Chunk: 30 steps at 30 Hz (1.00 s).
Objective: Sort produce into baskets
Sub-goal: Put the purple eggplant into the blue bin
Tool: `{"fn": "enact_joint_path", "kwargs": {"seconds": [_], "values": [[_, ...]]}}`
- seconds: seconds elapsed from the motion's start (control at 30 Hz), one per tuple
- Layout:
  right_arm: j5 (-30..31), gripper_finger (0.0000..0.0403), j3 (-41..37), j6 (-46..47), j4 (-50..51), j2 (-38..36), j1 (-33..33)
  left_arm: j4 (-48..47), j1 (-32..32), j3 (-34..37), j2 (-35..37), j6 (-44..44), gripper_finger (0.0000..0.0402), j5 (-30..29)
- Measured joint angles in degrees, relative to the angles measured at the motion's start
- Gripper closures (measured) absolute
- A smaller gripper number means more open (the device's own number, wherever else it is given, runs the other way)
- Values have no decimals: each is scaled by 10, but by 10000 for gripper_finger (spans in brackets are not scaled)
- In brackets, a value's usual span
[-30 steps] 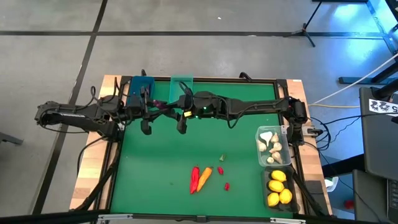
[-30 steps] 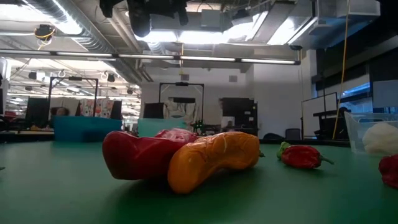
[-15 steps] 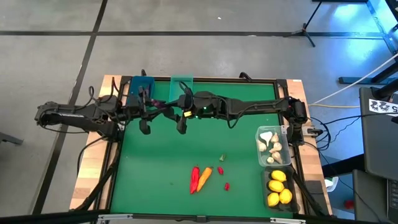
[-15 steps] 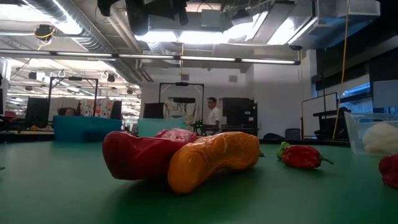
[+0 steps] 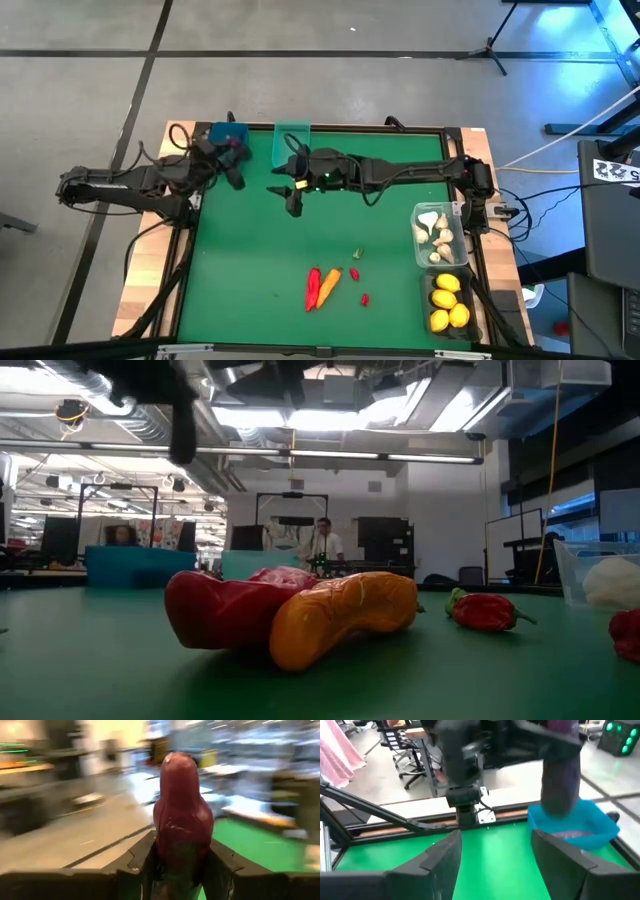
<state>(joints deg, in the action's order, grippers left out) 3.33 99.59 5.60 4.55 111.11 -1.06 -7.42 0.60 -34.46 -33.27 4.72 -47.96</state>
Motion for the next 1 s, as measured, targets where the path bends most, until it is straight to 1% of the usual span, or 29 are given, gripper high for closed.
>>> {"fn": "enact_joint_path", "kwargs": {"seconds": [0.1, 0.17, 0.23, 0.37, 0.4, 0.47, 0.57, 0.63, 0.73, 0.9, 1.0], "values": [[-19, 164, 0, 25, 11, 0, 0, -34, -6, 0, -7, 28, 284, -114], [-37, 164, 0, 44, 18, 0, 0, -55, -19, 0, -11, 51, 284, -160], [-65, 164, 0, 65, 24, 0, 2, -76, -41, 0, -14, 84, 284, -170], [-135, 164, 0, 107, 31, 0, 16, -114, -99, 0, -17, 148, 284, -168], [-148, 164, 0, 108, 35, 0, 24, -122, -115, 0, -17, 161, 284, -157], [-160, 164, 0, 109, 53, -2, 42, -135, -153, 0, -17, 181, 284, -108], [-152, 164, 0, 109, 111, -12, 69, -166, -216, 0, -20, 225, 284, -9], [-138, 164, 0, 115, 166, -22, 87, -196, -258, 0, -27, 248, 284, 40], [-106, 164, 0, 133, 212, -27, 115, -224, -315, 0, -41, 252, 284, 78], [-44, 164, 0, 165, 270, -34, 168, -219, -401, 0, -72, 247, 284, 145], [-21, 164, 0, 195, 297, -33, 197, -219, -450, 0, -100, 245, 284, 192]]}}
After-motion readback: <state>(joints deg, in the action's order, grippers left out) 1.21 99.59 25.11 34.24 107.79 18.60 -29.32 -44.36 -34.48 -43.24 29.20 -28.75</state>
